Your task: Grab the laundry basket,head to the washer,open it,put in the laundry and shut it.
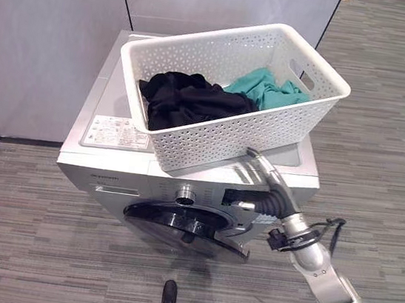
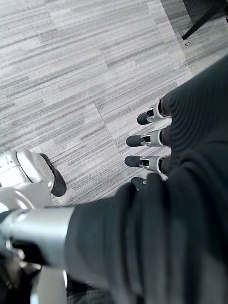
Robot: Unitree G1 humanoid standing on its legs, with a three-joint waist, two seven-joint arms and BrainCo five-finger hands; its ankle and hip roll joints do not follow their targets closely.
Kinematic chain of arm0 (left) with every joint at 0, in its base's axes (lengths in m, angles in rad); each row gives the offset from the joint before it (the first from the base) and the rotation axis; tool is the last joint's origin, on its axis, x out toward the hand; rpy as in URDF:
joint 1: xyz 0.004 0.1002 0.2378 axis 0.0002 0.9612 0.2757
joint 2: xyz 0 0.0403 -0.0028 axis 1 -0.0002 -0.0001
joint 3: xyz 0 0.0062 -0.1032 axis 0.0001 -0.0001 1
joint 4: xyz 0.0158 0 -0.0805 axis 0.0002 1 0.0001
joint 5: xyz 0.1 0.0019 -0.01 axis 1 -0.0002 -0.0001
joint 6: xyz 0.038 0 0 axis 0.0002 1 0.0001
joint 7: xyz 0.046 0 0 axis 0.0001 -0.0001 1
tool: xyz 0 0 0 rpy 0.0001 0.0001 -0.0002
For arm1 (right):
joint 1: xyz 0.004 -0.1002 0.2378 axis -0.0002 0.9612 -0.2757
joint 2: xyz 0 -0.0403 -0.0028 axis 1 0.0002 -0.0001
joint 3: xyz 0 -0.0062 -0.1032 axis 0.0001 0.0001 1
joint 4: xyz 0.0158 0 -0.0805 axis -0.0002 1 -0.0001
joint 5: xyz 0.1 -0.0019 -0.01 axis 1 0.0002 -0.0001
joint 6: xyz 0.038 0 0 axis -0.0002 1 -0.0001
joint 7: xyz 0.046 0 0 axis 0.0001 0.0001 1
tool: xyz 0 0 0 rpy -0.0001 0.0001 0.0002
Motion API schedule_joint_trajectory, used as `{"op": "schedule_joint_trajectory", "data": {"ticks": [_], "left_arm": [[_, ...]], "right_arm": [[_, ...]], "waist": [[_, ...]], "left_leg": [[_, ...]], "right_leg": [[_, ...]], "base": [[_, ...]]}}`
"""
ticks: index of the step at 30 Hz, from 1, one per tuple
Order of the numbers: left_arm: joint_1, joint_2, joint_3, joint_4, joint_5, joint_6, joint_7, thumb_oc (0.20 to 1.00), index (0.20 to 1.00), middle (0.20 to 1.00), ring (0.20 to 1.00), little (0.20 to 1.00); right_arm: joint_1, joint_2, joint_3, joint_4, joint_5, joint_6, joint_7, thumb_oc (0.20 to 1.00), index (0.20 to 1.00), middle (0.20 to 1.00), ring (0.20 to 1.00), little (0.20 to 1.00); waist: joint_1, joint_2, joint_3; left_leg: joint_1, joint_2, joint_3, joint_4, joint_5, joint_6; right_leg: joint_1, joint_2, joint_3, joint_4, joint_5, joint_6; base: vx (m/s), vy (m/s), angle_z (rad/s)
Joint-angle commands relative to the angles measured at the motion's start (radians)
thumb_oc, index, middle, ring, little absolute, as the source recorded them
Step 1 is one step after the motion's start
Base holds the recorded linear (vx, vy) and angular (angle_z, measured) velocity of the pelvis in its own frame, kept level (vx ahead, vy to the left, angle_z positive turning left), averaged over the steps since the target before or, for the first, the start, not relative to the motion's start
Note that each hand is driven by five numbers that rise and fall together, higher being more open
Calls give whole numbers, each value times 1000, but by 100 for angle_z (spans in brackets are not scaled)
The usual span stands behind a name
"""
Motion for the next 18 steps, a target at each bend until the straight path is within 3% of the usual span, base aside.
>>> {"op": "schedule_joint_trajectory", "data": {"ticks": [1,4,12,18], "left_arm": [[-63,-18,-42,43,14,-8,36,1000,1000,1000,1000,1000],[-58,-22,-1,60,20,-8,70,1000,1000,1000,1000,1000],[-38,-23,62,98,13,2,81,1000,1000,1000,1000,1000],[-40,-4,75,73,12,1,91,1000,1000,1000,1000,1000]], "right_arm": [[73,-20,132,-43,19,-39,119,1000,1000,1000,1000,1000],[235,-71,21,-165,-59,-59,73,1000,1000,1000,1000,1000],[553,-118,-212,-329,-41,-70,60,1000,1000,1000,1000,1000],[669,-182,-210,-263,-94,-65,105,1000,1000,1000,1000,1000]], "waist": [[45,24,-24],[16,21,-31],[-53,1,-32],[-79,-17,-28]], "left_leg": [[68,84,-23,12,-137,-58],[70,89,-15,12,-139,-65],[82,107,41,12,-144,-73],[104,120,90,12,-153,-75]], "right_leg": [[-90,-102,-29,41,57,33],[-89,-97,-32,30,59,34],[-114,-76,26,15,74,41],[-127,-65,72,8,87,44]], "base": [[0,0,0],[9,-10,6],[-8,-27,-13],[-15,-16,-44]]}}
